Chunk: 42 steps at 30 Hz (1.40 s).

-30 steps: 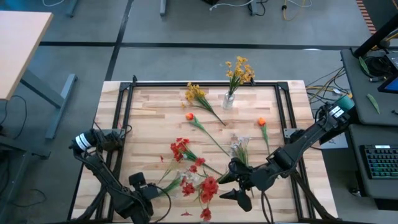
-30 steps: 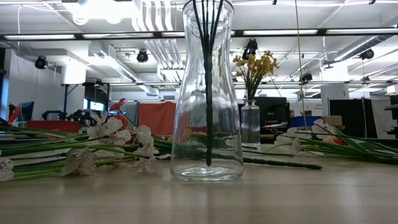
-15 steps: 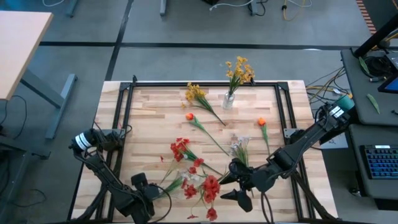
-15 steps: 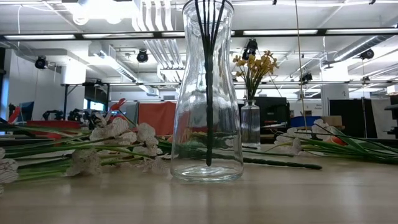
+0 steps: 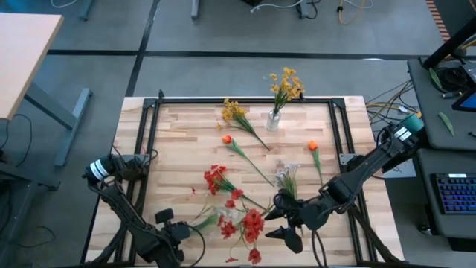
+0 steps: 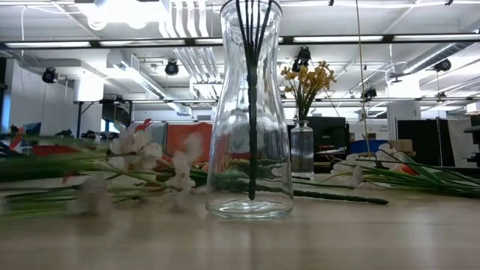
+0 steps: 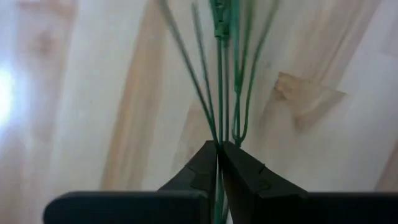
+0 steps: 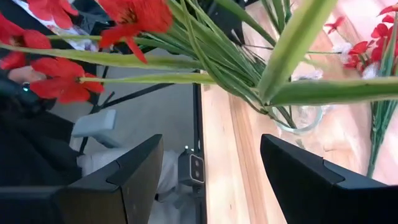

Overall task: Sort flowers into vase by color
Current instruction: Put the left white flowers into the top transparent vase

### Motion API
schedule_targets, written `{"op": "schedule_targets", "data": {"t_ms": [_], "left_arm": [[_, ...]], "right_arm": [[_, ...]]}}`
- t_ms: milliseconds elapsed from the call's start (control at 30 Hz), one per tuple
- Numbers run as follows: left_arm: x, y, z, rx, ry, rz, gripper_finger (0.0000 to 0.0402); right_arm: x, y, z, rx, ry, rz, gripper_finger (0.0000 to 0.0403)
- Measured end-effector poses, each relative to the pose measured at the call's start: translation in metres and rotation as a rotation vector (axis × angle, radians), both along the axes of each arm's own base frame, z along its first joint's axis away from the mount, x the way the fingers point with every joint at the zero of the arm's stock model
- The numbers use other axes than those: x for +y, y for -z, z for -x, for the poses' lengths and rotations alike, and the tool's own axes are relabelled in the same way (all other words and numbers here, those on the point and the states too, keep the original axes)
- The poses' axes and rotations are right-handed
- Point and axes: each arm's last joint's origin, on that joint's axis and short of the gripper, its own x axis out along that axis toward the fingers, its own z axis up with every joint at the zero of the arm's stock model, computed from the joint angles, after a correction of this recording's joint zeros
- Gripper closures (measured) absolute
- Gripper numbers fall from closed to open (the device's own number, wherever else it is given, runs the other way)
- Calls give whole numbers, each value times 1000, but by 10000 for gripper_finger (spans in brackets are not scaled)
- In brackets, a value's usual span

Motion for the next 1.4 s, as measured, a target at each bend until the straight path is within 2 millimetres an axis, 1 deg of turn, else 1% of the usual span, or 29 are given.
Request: {"op": "schedule_targets", "data": {"t_ms": [67,167,300,367,433,533,633,733,833,967,1100,1233,1400], "left_arm": [[-1,-9,0,15,-1,-23,393],[-2,-29,0,44,12,-66,400],[0,-69,1,32,23,-68,401],[4,-92,3,-7,23,-60,401],[9,-114,5,-81,3,-56,401],[22,-148,10,-196,-48,-36,401],[35,-172,17,-287,-85,-8,401],[50,-190,24,-336,-117,12,401],[63,-202,32,-380,-151,21,401],[81,-219,39,-549,-168,1,401],[101,-236,44,-722,-165,-64,401],[123,-252,43,-837,-145,-130,402],[147,-273,29,-924,-87,-180,402]], "right_arm": [[0,-4,0,2,1,-2,142],[-1,-9,1,14,-5,2,142],[-1,-24,2,15,-5,4,142],[-2,-33,3,15,-10,13,142],[-2,-42,4,-1,-17,15,142],[-2,-56,4,-37,-31,18,142],[-3,-66,4,-63,-42,25,142],[-3,-74,5,-91,-57,38,142],[-4,-80,5,-114,-68,49,142],[-5,-86,6,-149,-82,87,142],[-7,-98,7,-208,-77,136,142],[-10,-115,11,-268,-81,157,142],[-15,-139,16,-356,-97,184,142]]}}
